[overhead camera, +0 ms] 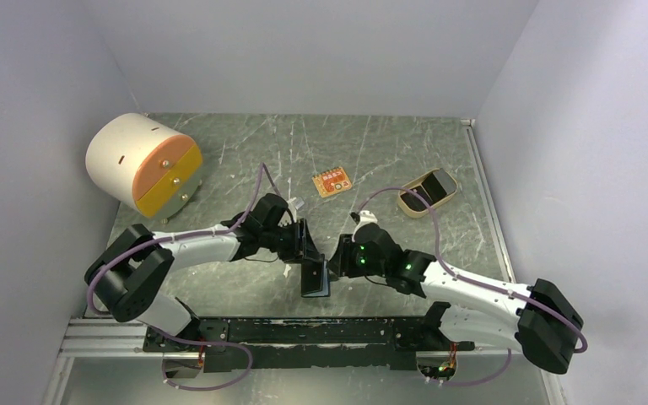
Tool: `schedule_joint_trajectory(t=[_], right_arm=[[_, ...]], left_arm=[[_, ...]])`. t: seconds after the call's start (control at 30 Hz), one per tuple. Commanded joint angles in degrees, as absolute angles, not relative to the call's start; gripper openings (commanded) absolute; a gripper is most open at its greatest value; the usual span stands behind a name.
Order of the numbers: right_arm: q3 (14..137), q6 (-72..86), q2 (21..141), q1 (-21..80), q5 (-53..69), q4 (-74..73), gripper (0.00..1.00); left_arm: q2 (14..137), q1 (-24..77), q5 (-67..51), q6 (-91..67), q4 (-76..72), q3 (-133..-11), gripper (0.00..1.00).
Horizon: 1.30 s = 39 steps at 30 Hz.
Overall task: Put the credit cards into the card holder
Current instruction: Close the card holder at the center of the board.
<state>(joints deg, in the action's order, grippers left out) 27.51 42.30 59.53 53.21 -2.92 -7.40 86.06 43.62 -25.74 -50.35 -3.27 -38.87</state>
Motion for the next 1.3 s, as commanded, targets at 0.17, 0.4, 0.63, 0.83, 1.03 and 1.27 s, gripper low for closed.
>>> schedule_joint_trajectory(t=[0.17, 0.4, 0.63, 0.83, 1.03, 1.27], right_arm=[[26.9, 47.7, 62.4, 55.9, 3.8, 3.5, 0.25], [25.6, 48.4, 69.9, 58.5, 1.9, 8.2, 0.25], [22.9, 48.0, 76.5, 58.5, -0.5, 9.1, 0.25], [23.2, 46.7, 77.1, 58.6, -2.3, 7.5, 0.25], [26.4, 45.0, 74.1, 58.5, -5.0, 0.7, 0.28], [31.2, 41.8, 65.6, 58.4, -11.8, -11.5, 0.38]], left_arm=[[89.1, 43.9, -23.4, -51.6, -7.4, -39.6, 0.27], [88.9, 43.9, -21.8, -51.8, -6.2, -40.1, 0.2], [81.1, 43.4, -14.7, -51.9, 2.8, -40.5, 0.22], [78.3, 43.7, -14.1, -51.2, 5.3, -37.8, 0.27], [79.5, 45.1, -18.7, -49.5, 0.4, -34.1, 0.31], [85.2, 46.6, -20.5, -48.6, -3.3, -35.5, 0.27]])
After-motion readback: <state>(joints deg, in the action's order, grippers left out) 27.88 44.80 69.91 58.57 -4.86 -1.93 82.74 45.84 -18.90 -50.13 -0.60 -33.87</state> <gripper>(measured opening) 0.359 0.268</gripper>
